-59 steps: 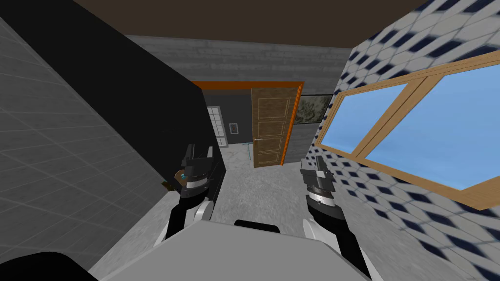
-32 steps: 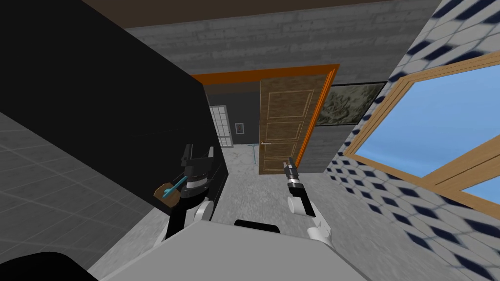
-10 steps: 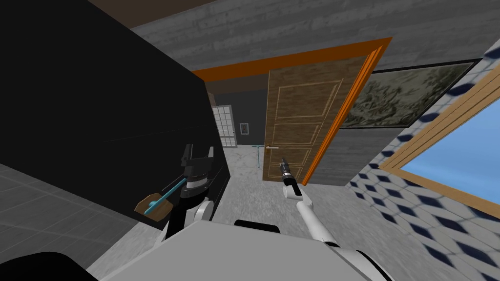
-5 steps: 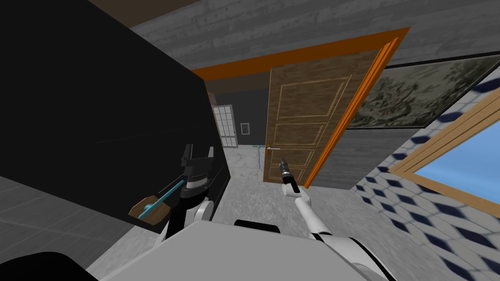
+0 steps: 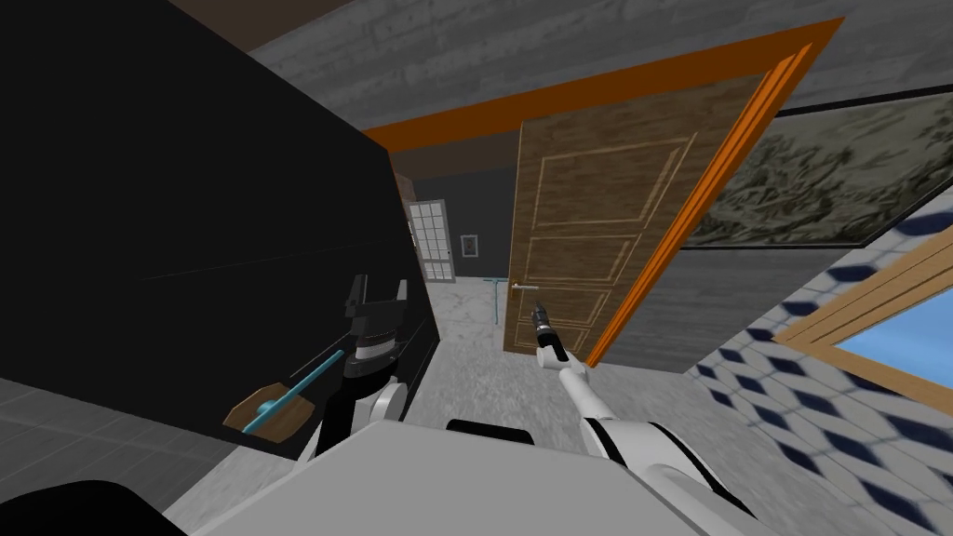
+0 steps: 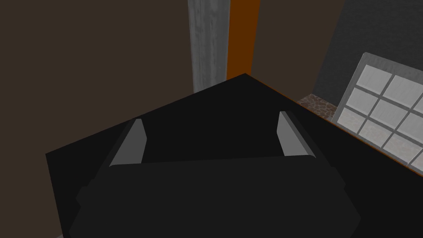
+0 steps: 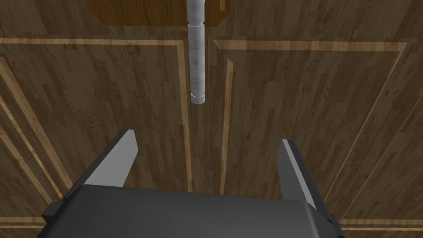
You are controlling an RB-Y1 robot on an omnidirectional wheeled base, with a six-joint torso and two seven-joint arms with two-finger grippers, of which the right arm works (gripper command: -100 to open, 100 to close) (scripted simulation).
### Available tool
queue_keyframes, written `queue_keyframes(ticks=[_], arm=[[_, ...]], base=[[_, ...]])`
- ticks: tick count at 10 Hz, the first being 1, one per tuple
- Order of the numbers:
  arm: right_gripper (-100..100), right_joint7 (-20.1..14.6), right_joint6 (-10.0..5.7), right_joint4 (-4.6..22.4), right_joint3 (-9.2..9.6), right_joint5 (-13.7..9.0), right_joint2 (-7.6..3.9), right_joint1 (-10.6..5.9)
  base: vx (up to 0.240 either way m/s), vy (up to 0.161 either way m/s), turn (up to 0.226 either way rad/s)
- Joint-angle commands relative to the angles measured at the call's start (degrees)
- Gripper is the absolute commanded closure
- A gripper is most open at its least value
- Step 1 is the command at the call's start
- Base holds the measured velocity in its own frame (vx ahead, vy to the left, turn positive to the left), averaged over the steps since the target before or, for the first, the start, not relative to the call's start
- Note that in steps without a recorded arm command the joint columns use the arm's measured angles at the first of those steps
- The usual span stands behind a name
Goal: Pull the door open
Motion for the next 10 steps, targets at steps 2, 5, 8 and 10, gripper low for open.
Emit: queue_keyframes(ticks=[2,5,8,10], arm=[[-100,0.40,0.94,3.72,-0.34,-0.48,-0.34,-2.52],[-100,0.61,1.07,7.63,-0.60,-0.86,-0.63,-5.01],[-100,0.76,1.35,8.46,-0.72,-0.98,-0.67,-5.66],[-100,-0.67,1.15,6.59,-0.83,-1.19,-2.50,-4.81]], base=[[0.128,-0.030,0.066],[0.104,-0.031,0.037],[0.048,-0.008,0.017],[0.100,0.044,0.127]])
